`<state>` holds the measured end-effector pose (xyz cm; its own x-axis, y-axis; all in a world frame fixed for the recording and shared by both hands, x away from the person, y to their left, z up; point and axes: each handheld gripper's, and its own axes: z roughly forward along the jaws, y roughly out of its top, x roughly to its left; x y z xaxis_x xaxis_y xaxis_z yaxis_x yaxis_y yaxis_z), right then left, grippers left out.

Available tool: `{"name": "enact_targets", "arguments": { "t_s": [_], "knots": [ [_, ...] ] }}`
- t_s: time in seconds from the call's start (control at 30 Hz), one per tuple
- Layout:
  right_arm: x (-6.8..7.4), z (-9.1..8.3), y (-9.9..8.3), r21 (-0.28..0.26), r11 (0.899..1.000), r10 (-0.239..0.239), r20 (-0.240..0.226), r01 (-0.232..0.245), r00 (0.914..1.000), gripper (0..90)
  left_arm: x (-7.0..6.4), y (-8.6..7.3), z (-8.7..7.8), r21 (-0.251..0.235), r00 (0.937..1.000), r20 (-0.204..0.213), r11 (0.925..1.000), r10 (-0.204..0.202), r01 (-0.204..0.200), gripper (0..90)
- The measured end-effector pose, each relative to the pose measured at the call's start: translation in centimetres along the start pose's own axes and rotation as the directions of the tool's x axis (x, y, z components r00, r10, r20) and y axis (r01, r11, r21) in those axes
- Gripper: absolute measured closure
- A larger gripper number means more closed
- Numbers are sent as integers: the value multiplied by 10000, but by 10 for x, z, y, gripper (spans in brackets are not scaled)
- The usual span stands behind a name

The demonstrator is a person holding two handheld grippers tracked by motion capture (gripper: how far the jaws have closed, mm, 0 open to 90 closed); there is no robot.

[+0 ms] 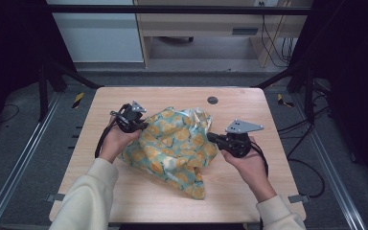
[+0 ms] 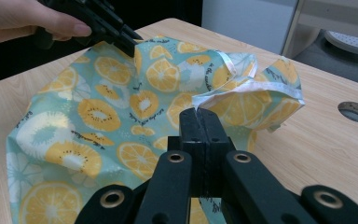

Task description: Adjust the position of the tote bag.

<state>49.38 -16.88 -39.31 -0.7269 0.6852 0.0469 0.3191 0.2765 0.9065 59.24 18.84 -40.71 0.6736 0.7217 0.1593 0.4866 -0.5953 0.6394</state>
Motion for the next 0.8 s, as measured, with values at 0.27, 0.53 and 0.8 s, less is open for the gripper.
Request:
{"name": "enact_targets", "arguments": {
  "t_s": [0.27, 0.53, 0.8],
  "knots": [
    [-6, -7, 1, -123, 9999, 28, 230, -25, 9997, 900, -1, -6, -10, -226, 9990, -455, 9997, -37, 26, 900],
    [-15, -11, 1, -30, 10000, 18, 851, -16, 9964, 900, 5, -15, -23, -433, 9953, -948, 9990, -188, 147, 900],
    [-26, -18, 2, 151, 9999, -98, 1344, 78, 9909, 900, 12, -25, -31, -811, 9934, -1028, 9958, -506, 423, 900]
  ]
}}
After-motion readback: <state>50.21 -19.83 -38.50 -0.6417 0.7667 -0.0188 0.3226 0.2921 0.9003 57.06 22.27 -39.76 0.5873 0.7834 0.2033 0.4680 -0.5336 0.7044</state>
